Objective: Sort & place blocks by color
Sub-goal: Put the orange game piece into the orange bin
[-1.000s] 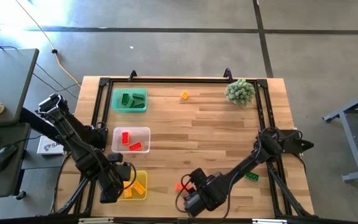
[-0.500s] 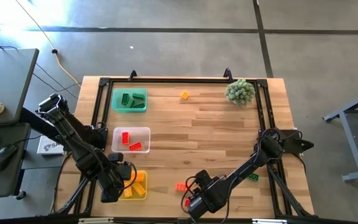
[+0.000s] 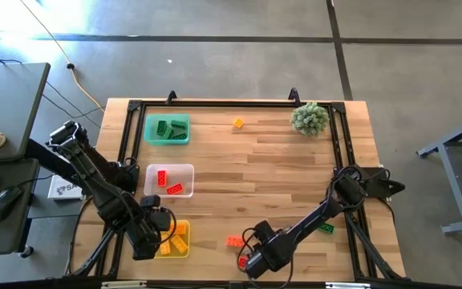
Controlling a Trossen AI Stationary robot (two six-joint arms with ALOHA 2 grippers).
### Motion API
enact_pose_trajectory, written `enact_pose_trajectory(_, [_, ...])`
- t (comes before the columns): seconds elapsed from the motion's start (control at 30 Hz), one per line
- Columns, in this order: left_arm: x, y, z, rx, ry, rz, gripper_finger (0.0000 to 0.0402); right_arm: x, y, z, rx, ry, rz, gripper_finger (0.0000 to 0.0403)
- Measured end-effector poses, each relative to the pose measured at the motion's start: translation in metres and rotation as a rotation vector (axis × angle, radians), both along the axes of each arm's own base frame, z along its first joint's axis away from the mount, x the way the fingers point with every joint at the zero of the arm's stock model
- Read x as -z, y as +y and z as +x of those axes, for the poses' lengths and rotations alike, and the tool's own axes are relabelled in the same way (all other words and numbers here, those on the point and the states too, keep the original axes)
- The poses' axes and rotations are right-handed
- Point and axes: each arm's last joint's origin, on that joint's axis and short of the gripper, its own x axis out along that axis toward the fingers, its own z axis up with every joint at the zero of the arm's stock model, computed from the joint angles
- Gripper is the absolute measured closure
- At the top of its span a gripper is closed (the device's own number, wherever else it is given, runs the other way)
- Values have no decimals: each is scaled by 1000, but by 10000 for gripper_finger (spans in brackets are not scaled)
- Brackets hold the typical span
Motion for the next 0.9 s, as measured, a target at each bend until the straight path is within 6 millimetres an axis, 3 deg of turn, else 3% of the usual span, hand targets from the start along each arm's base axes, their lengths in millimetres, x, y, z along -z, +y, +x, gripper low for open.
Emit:
enact_pose_trajectory(0.2, [0, 1, 1, -14, -6, 3, 202, 15, -2, 1, -27, -14, 77, 172])
enact_pose_trajectory(0.43, [0, 8, 7, -50, -9, -5, 202, 15, -5, 6, -48, -25, 107, 289])
enact_pose_trajectory(0.67, [-1, 21, 19, -117, -13, -19, 202, 6, -6, 12, -143, -10, 90, 290])
enact_pose_trajectory(0.9, [-1, 41, 32, -166, -8, -41, 202, -31, -7, 27, -248, -109, -2, 290])
